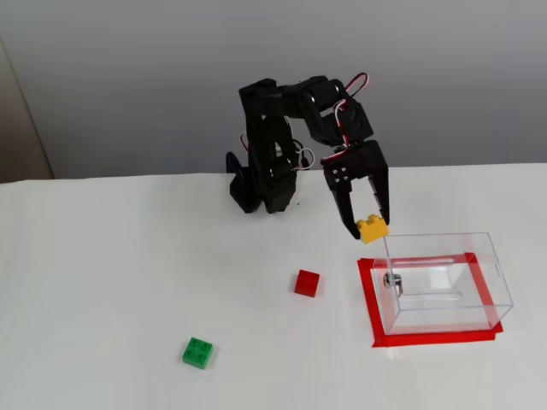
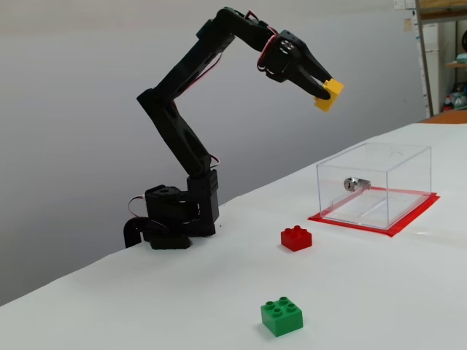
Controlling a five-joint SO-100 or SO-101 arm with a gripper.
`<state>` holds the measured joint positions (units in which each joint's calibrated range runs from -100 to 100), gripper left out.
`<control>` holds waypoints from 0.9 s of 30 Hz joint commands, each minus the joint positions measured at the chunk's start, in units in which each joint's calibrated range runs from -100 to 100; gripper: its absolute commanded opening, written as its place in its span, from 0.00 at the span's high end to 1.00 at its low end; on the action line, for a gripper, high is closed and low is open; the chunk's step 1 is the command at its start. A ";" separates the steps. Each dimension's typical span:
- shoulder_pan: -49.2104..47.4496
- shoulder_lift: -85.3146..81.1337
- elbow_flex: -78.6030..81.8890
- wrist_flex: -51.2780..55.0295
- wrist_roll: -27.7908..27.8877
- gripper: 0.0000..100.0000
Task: Pick the yellow lego brick and place it into the transparent box
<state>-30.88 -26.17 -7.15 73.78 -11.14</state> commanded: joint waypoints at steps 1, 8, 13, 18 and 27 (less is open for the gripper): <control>-4.58 2.63 -0.72 -2.93 0.44 0.92; -12.12 10.43 -0.72 -10.59 0.44 0.92; -16.78 15.78 -0.72 -14.42 0.28 0.92; -20.70 19.94 -0.72 -16.86 0.28 0.92; -23.65 22.82 -0.81 -16.86 0.28 0.92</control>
<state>-54.06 -3.00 -7.15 57.75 -10.65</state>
